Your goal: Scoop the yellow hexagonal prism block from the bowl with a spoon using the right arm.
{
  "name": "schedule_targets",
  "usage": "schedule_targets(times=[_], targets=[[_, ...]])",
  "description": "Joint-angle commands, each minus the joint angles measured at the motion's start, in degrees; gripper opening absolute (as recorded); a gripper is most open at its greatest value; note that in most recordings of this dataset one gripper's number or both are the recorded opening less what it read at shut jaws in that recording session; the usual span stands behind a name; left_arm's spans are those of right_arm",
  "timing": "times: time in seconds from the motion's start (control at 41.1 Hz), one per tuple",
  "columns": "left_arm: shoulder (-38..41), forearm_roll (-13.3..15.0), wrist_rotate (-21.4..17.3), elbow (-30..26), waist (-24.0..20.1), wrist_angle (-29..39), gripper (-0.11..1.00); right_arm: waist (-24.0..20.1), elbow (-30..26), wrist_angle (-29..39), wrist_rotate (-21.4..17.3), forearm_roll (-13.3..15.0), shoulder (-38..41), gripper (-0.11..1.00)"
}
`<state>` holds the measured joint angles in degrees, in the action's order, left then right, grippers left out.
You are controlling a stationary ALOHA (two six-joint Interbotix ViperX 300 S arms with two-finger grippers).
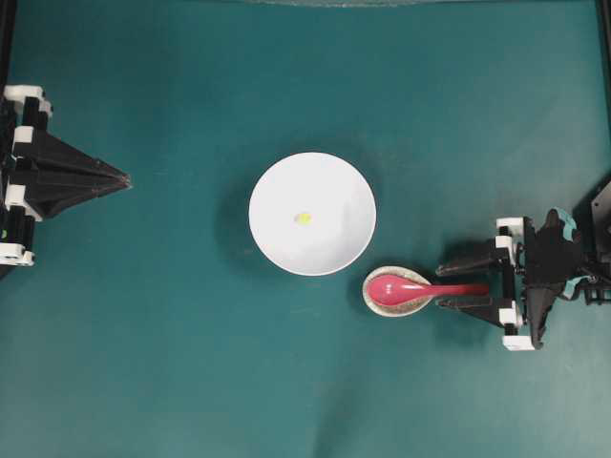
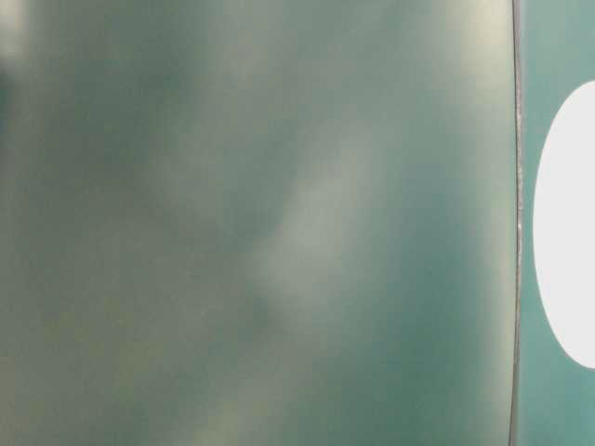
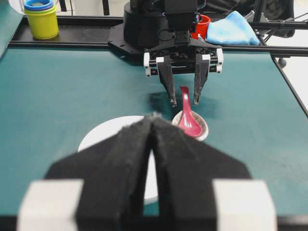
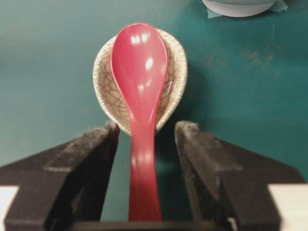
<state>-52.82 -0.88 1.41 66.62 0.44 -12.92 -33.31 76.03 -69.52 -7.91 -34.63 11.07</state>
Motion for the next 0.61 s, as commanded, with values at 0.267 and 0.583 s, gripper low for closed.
schedule_targets(times=[0.267,0.583], targets=[[0.18,-0.09,-0.09,-1.05,0.0,-0.26,0.03,-1.85,-0.09,0.26,1.67,-0.18,-0.62,0.56],[0.26,-0.09,0.0,-1.05,0.0,-0.26,0.03,-1.93,0.26,0.62,3.52,-0.18,-0.62,0.56]])
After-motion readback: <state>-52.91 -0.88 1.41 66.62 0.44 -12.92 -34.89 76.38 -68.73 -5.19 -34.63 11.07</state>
